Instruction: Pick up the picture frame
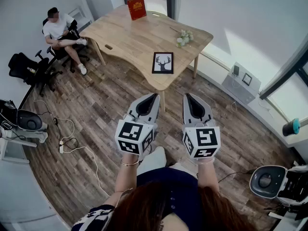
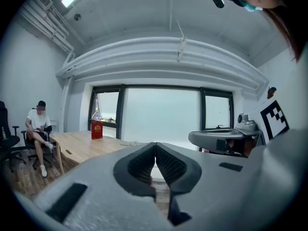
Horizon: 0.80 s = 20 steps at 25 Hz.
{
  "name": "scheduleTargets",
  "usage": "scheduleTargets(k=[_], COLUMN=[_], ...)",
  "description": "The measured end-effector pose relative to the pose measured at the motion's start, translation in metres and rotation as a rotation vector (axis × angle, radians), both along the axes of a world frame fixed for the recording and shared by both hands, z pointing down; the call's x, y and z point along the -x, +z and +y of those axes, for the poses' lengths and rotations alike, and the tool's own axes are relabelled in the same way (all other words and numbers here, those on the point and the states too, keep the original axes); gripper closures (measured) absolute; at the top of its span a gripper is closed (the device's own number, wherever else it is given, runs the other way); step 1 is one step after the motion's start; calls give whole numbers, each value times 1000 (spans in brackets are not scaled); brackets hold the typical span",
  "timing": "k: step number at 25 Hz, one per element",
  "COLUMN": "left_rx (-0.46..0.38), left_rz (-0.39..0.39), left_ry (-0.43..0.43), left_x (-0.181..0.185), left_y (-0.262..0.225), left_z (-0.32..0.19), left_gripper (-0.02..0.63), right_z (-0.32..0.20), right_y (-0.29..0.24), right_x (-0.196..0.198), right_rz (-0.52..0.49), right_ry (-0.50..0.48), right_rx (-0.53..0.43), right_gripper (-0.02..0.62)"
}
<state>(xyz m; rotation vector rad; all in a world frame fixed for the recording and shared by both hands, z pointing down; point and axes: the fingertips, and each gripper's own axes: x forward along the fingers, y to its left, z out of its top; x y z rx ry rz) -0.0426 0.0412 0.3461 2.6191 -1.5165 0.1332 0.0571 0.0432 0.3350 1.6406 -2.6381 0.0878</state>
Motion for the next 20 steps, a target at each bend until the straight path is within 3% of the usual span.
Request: scheduleTargets(k=[16,20], left_rx=[11,44], left_rz=[50,72], left_ry=[32,51], left_x=[68,63], left_y=[12,23], left_z=[-65,-85], left_gripper=[577,577], right_z=[-53,-67], right_y=[0,11], right_x=[59,55], right_rz=[-44,-22], right_ry=[11,31], right_rx=[-16,24], right_gripper=[569,569])
